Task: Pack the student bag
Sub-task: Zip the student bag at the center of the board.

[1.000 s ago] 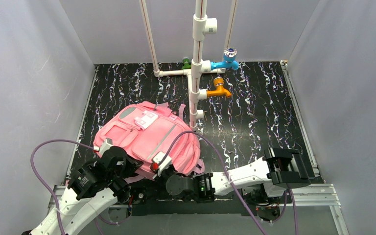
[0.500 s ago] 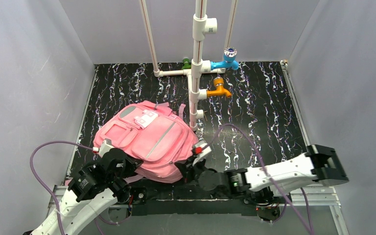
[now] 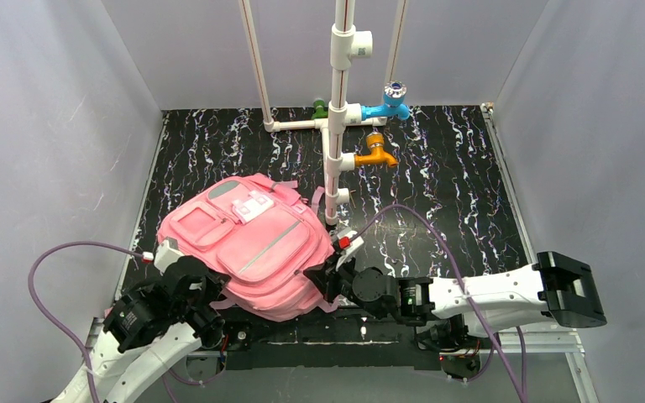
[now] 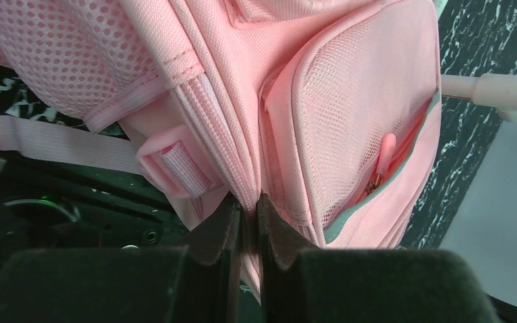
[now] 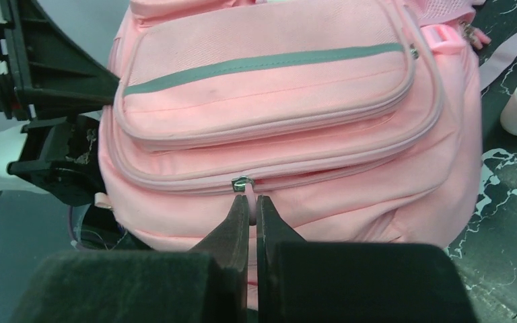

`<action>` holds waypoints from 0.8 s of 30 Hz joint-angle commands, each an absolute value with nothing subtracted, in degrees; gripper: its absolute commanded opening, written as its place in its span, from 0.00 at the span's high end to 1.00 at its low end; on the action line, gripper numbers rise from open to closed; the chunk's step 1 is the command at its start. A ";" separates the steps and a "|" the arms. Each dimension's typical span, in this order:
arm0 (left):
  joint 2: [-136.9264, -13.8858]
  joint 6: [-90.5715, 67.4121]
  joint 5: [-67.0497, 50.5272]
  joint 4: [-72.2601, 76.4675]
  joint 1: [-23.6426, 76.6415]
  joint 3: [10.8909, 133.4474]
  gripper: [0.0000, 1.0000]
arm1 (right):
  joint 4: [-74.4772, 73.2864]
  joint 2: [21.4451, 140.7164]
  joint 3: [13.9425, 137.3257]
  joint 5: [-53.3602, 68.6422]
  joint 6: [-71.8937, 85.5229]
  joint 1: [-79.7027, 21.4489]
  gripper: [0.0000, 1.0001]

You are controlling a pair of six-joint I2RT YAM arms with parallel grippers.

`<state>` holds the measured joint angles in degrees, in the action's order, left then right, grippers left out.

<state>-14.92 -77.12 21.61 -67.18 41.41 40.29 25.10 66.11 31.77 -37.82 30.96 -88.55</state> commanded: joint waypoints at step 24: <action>-17.83 -40.13 9.31 -57.15 40.78 59.07 0.22 | 10.18 69.96 45.35 -25.67 21.27 -77.45 0.99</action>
